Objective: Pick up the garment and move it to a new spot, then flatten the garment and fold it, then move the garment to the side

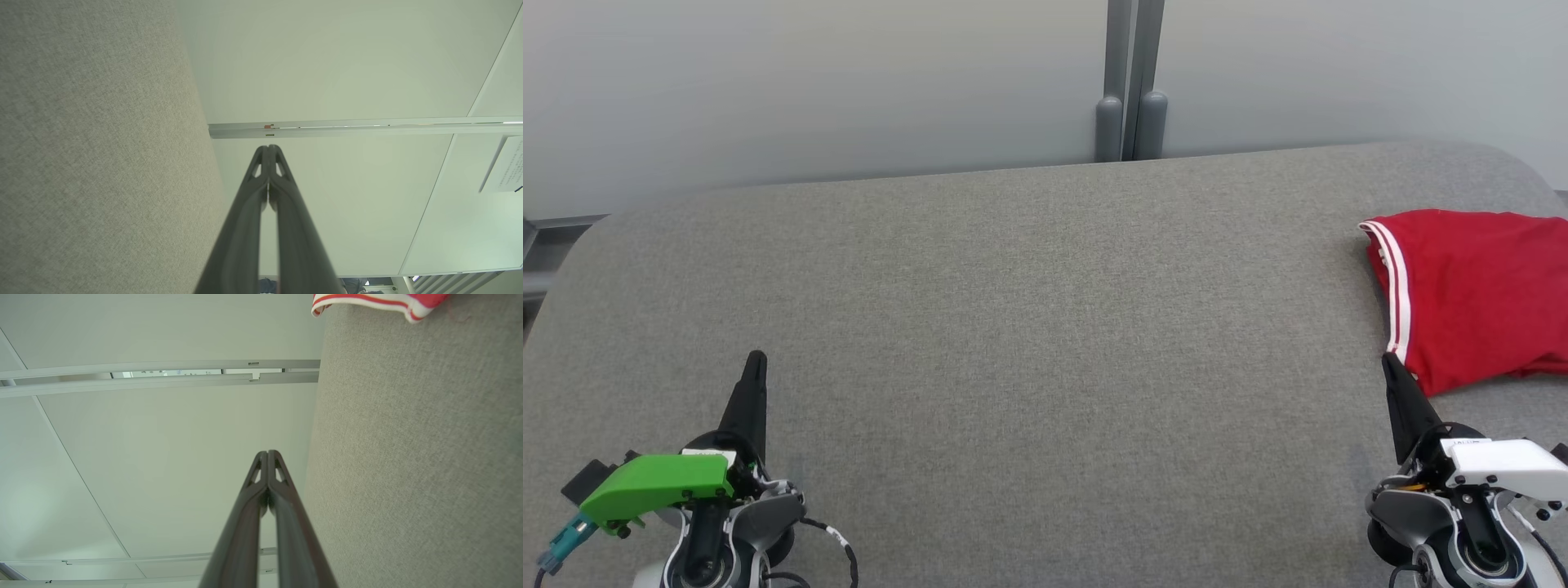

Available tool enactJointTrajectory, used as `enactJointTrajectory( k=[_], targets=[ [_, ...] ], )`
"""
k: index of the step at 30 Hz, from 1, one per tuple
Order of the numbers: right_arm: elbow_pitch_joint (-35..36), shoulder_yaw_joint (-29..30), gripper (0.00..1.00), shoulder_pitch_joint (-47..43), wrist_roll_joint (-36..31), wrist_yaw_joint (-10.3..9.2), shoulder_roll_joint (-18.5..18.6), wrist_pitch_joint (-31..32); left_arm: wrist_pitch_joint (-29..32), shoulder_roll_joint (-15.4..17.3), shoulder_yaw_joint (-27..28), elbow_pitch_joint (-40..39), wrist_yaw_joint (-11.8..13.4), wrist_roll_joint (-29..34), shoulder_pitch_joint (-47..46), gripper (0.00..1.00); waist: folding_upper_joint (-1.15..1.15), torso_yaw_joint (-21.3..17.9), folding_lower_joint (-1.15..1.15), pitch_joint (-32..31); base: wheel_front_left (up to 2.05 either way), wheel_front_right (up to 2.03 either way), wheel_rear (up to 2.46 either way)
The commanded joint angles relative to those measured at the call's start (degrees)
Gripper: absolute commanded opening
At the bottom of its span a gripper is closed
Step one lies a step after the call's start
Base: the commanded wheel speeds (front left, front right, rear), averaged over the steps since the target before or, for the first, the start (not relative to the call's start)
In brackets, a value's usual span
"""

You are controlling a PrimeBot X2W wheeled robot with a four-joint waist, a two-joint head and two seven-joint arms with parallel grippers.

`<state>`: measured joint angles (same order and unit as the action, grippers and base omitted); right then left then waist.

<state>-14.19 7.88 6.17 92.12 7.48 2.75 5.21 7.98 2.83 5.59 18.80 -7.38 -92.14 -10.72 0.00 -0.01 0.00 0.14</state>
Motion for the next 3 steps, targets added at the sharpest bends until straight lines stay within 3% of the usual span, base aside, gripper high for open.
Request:
enactJointTrajectory(
  k=[1, 3],
  targets=[
    [0.22, 0.06, 0.0, 0.34, 0.26, 0.02, 0.24, 0.16, -0.04, 0.02, 0.18, -0.03, -0.28, 0.08, -0.67, 0.0, 0.0, 0.0, 0.0, 0.0, 0.0, 0.0, 0.0],
    [0.22, 0.06, 0.0, 0.34, 0.26, 0.02, 0.24, 0.16, -0.04, 0.02, 0.18, -0.03, -0.28, 0.08, -0.67, 0.0, 0.0, 0.0, 0.0, 0.0, 0.0, 0.0, 0.0]
  ],
)
